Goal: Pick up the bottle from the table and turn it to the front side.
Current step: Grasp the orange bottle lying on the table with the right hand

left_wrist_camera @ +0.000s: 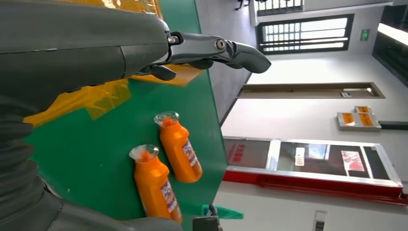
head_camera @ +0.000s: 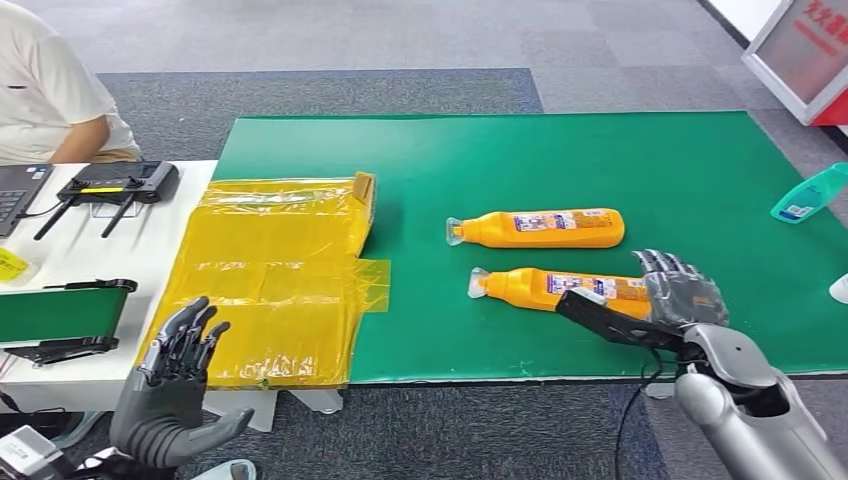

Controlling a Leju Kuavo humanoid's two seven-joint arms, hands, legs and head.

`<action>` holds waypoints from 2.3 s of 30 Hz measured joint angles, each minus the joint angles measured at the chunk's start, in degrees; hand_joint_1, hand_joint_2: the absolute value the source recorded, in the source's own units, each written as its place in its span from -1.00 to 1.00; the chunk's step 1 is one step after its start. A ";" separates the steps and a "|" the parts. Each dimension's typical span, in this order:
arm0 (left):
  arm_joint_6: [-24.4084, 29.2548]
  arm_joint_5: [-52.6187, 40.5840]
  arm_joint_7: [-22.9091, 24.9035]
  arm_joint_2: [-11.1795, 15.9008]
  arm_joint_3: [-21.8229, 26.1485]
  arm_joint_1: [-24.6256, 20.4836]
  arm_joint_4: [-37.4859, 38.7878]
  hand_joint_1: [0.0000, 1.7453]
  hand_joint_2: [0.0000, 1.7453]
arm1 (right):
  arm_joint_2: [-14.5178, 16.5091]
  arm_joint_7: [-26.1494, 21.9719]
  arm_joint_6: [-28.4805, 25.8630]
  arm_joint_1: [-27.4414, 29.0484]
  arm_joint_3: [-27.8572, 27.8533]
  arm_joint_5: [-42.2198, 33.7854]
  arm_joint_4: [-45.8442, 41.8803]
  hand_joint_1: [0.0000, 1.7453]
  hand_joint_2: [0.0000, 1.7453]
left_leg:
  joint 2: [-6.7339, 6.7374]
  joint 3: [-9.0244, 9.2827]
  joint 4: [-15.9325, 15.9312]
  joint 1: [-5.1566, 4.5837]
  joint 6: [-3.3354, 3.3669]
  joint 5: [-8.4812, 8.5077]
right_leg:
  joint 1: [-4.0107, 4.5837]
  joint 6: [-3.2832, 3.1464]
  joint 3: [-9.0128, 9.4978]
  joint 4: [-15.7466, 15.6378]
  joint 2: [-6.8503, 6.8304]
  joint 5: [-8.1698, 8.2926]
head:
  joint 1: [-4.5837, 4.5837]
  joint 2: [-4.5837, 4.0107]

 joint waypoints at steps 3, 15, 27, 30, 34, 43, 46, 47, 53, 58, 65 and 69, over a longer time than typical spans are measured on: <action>0.05 0.35 0.11 0.50 -0.65 -0.74 0.80 -1.00 1.00 | -0.78 0.57 1.88 -3.37 2.07 0.23 3.33 -1.00 1.00 | 0.00 0.00 0.00 -0.01 0.01 0.01 | 0.00 0.01 0.00 0.00 0.00 0.01 | 0.00 0.00; 0.35 2.52 0.17 2.70 -2.26 -2.88 3.46 -1.00 1.00 | -5.08 -0.31 6.71 -12.76 9.98 -2.51 14.78 -1.00 1.00 | -0.01 -0.01 0.01 -0.01 0.03 0.02 | -0.01 0.01 -0.01 0.00 -0.01 0.01 | 0.00 0.00; 0.10 3.80 0.03 3.67 -2.35 -3.18 4.62 -1.00 1.00 | -7.82 0.51 8.18 -16.52 14.67 -8.67 19.10 -1.00 1.00 | -0.01 -0.01 0.01 -0.01 0.03 0.03 | -0.01 0.04 -0.01 0.00 -0.01 0.03 | 0.00 0.00; 0.09 4.07 0.02 3.86 -2.43 -3.27 4.80 -1.00 1.00 | -8.14 0.57 8.13 -17.17 15.91 -10.32 20.42 -1.00 1.00 | -0.01 -0.01 0.01 -0.01 0.03 0.03 | -0.01 0.04 -0.01 0.00 -0.01 0.03 | 0.00 0.00; 0.01 4.49 0.02 4.20 -2.90 -3.61 4.99 -1.00 1.00 | -8.28 0.54 7.88 -17.23 17.29 -11.74 22.18 -1.00 1.00 | -0.01 -0.02 0.01 -0.01 0.03 0.03 | -0.01 0.04 0.00 0.00 -0.01 0.03 | 0.00 0.00; -0.14 5.29 0.21 4.70 -3.73 -4.61 5.79 -1.00 1.00 | -7.98 0.21 6.42 -17.86 19.93 -12.79 25.69 -1.00 1.00 | -0.02 -0.03 0.01 -0.01 0.03 0.03 | -0.01 0.04 0.00 0.00 -0.01 0.03 | 0.01 0.00; -0.07 5.72 0.46 4.86 -3.85 -4.78 6.05 -1.00 1.00 | -7.59 0.18 5.67 -18.13 20.58 -12.85 26.46 -0.99 1.00 | -0.02 -0.02 0.01 -0.01 0.03 0.03 | 0.00 0.04 0.00 0.00 -0.01 0.03 | 0.01 0.00; -0.05 5.84 0.54 4.91 -3.92 -4.81 6.11 -1.00 1.00 | -7.45 0.15 5.40 -18.18 20.75 -12.89 26.64 -0.82 1.00 | -0.02 -0.02 0.01 -0.01 0.02 0.03 | 0.00 0.04 0.00 0.00 -0.01 0.03 | 0.00 0.00; 0.09 5.98 0.62 5.17 -4.51 -4.81 6.26 -1.00 1.00 | -6.75 -0.10 3.66 -18.11 21.46 -13.37 27.35 0.74 1.00 | -0.02 -0.02 0.01 -0.01 0.03 0.03 | 0.00 0.04 0.00 0.00 -0.01 0.03 | 0.01 0.00; 0.11 5.98 0.62 5.40 -4.61 -4.72 6.28 -1.00 1.00 | -6.57 -0.29 2.35 -17.81 21.53 -13.55 27.43 1.00 1.00 | -0.02 -0.01 0.01 -0.01 0.03 0.03 | 0.00 0.04 0.00 0.00 -0.01 0.03 | 0.01 0.00; 0.25 5.99 0.61 5.60 -4.61 -4.35 6.30 -1.00 1.00 | -6.53 -1.00 1.00 -16.86 21.21 -14.16 27.17 1.00 1.00 | -0.02 0.04 0.01 -0.01 0.03 0.03 | 0.00 0.04 0.04 0.00 0.00 0.03 | 0.00 0.00; 0.28 6.01 0.20 5.75 -4.61 -3.70 6.30 -1.00 1.00 | -6.59 -5.21 0.42 -13.75 19.09 -21.05 24.22 1.00 1.00 | -0.02 0.07 0.01 0.00 0.02 0.02 | 0.00 0.04 0.04 0.00 0.00 0.02 | 0.00 0.00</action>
